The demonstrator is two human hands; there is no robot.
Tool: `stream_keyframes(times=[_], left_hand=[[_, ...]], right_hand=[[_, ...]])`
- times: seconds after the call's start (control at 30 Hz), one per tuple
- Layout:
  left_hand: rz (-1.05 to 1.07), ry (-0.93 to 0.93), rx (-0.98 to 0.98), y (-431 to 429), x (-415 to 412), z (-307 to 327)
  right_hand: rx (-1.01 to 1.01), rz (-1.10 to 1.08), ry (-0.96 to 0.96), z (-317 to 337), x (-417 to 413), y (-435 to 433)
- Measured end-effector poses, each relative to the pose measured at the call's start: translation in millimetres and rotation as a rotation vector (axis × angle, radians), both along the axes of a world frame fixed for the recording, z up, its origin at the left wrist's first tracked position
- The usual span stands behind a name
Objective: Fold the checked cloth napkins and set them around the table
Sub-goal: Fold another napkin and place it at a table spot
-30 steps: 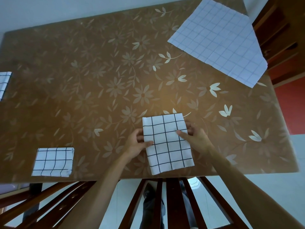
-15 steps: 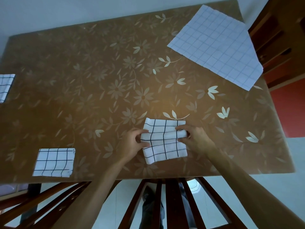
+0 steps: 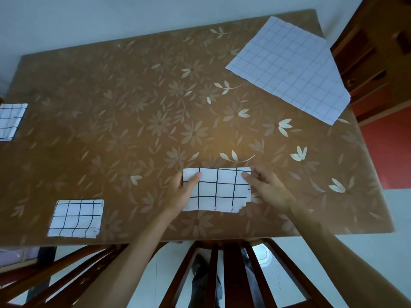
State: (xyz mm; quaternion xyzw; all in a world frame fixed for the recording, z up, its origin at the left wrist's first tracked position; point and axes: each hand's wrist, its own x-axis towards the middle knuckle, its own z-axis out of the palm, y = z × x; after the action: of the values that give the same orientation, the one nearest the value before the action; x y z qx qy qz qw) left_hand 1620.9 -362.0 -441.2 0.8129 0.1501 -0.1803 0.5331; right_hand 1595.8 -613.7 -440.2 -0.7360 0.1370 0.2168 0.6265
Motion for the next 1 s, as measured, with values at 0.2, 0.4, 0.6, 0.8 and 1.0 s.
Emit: stream_keyframes(times=[0.2,0.4,0.6,0.8,1.0], left_hand=[[0.271,0.199,-0.16,-28.0,-7.0,-16.1],[0.156,0.124,-0.009,-34.7,-10.1,-20.8],[0.028,-0.002,0.32,-20.0,-18.3,-50.4],[-0.016,-0.017,0.228,-23.8,-24.2,-40.9],[-0.095,0.012,0.108,-0.7,-6.6,-32.1]], right_hand=[[0.105,-0.144,0.086,-13.3,-11.1,23.1],[-0.097,-0.164,0.093,-29.7,-14.5,25.1],[-0.149,-0.137,0.107,-40.5,-17.2,24.3],[-0.13,-0.067,0.004,-40.3,-23.5,30.6],[-0.032,-0.157,0.051,-40.0,-14.6,15.3]])
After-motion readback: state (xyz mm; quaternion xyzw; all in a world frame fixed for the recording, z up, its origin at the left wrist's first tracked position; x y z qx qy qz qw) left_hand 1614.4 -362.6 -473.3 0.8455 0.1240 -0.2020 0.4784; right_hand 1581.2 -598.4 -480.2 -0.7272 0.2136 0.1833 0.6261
